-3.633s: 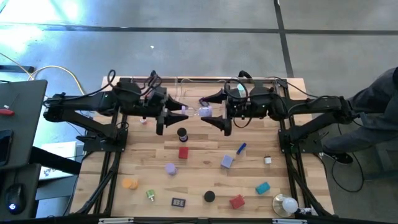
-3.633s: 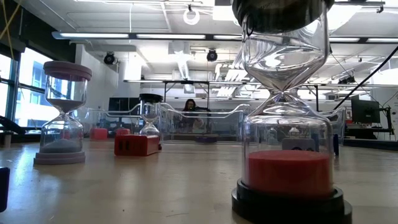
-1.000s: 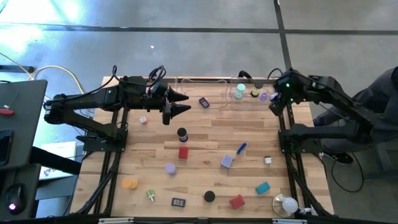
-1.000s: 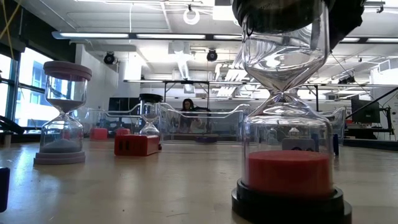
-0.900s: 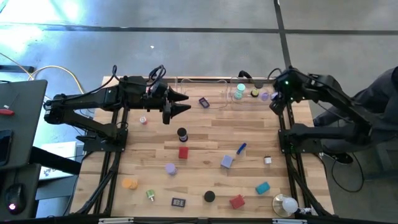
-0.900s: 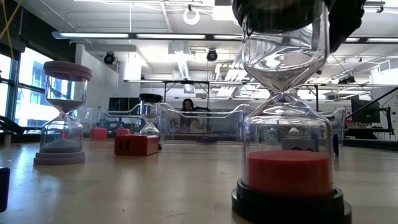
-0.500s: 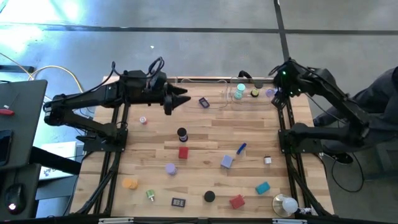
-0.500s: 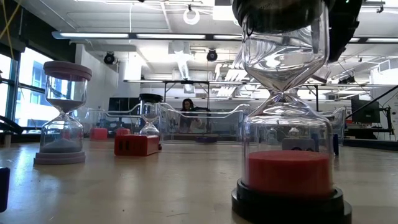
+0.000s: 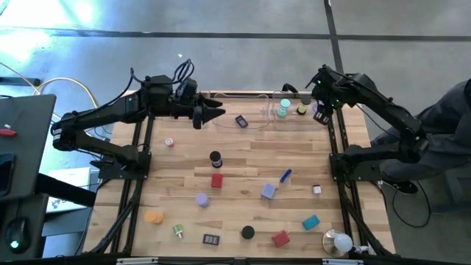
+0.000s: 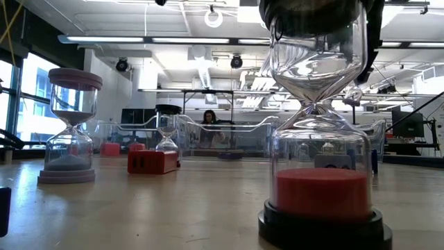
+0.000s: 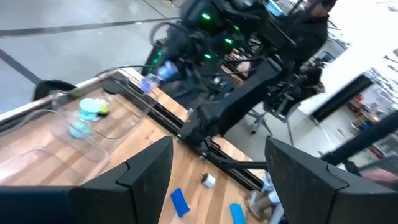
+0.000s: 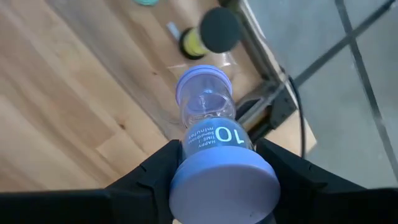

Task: Pick & Place Office items
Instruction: Put the top light purple hourglass into the right transparent bin

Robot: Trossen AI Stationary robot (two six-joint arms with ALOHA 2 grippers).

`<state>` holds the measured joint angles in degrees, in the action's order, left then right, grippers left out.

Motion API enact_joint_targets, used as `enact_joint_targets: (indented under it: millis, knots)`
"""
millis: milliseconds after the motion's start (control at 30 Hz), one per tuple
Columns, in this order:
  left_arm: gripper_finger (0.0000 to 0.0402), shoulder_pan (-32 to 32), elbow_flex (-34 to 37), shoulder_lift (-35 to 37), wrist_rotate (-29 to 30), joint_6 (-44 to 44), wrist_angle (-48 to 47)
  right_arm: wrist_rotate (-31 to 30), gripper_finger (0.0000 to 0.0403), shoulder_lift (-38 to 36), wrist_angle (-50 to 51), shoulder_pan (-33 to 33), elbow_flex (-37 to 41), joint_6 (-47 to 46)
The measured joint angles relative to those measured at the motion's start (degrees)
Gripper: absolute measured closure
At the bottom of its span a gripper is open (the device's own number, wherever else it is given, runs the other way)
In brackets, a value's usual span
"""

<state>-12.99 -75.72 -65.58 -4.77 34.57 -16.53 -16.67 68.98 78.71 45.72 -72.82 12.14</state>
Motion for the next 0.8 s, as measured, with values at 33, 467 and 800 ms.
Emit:
enact_joint_targets:
  millis: [33,467,800]
  knots:
    - [0.0153,0.0,0.0,0.0,-0.6,0.0,0.0,-0.1,0.0223,0.1,-0.3,0.6,0.0,-0.2]
    - [0.0153,0.0,0.0,-0.9,-2.7,0.0,-0.1,1.8,0.0223,6.2,-2.6,5.8,0.0,-3.4]
    - [0.0153,0.0,0.0,-1.0,-5.6,-0.1,-0.1,3.3,0.0223,10.9,-3.3,8.7,0.0,-5.0]
